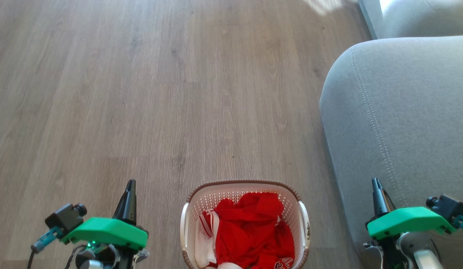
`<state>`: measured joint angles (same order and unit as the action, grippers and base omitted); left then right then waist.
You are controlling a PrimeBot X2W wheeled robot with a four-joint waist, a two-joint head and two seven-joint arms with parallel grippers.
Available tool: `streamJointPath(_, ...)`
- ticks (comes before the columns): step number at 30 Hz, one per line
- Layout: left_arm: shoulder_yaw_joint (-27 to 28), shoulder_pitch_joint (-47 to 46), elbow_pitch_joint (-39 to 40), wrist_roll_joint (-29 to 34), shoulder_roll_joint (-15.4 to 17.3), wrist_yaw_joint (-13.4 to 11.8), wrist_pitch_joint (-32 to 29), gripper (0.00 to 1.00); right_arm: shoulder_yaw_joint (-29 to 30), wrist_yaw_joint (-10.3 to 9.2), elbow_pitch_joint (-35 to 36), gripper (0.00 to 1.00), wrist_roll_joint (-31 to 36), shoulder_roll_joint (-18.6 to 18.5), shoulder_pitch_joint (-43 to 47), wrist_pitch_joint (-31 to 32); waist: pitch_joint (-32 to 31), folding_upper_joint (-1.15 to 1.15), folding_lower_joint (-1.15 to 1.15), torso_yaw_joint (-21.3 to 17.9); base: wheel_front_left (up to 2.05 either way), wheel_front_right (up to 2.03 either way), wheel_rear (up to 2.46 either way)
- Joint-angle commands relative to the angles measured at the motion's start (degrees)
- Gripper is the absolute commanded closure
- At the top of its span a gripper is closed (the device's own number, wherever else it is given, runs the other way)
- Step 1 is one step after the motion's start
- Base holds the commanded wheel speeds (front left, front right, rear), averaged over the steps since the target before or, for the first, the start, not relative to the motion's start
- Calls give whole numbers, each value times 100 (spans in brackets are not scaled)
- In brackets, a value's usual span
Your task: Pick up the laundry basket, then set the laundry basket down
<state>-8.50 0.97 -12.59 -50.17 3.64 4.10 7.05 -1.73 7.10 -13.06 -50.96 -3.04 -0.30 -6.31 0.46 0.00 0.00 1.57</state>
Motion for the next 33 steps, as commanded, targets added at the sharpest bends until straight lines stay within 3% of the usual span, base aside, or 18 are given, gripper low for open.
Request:
streamJointPath(1,176,-327,140,-175,89,44,-54,100,2,18,158,100,-174,-106,-317,38,-1,0,0,-3,0,0,0)
streamJointPath(33,690,-503,9,-2200,96,185,-579,100,301,28,42,100,-2141,-116,-438,556,-14,0,0,-77,0,0,0)
